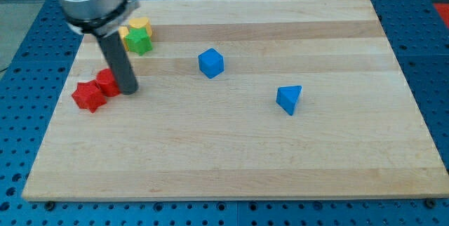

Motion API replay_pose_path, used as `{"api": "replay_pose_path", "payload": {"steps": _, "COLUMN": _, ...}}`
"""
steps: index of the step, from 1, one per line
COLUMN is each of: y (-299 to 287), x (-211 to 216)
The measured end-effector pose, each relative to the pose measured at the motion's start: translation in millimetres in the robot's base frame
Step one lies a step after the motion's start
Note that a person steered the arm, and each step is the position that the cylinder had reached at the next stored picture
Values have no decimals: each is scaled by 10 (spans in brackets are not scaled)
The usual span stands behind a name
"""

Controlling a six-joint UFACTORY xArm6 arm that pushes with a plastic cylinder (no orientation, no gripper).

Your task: Move the yellow heart to the left of the blue cube

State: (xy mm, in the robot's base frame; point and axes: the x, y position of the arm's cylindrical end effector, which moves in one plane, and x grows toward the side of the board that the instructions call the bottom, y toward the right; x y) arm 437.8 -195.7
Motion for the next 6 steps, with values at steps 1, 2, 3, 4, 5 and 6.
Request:
{"api": "replay_pose_path", "payload": {"steps": 1, "y": 41, "x": -34}}
{"api": "replay_pose_path", "payload": {"steps": 2, "y": 486, "x": -73}}
{"api": "replay_pose_path", "payload": {"steps": 3, "y": 681, "x": -189}}
{"api": "replay_pose_path", "payload": {"steps": 4, "y": 831, "x": -286}}
{"api": "replay_pose_path", "payload": {"steps": 5, "y": 843, "x": -394}}
{"api": "replay_pose_path", "payload": {"steps": 6, "y": 724, "x": -452}}
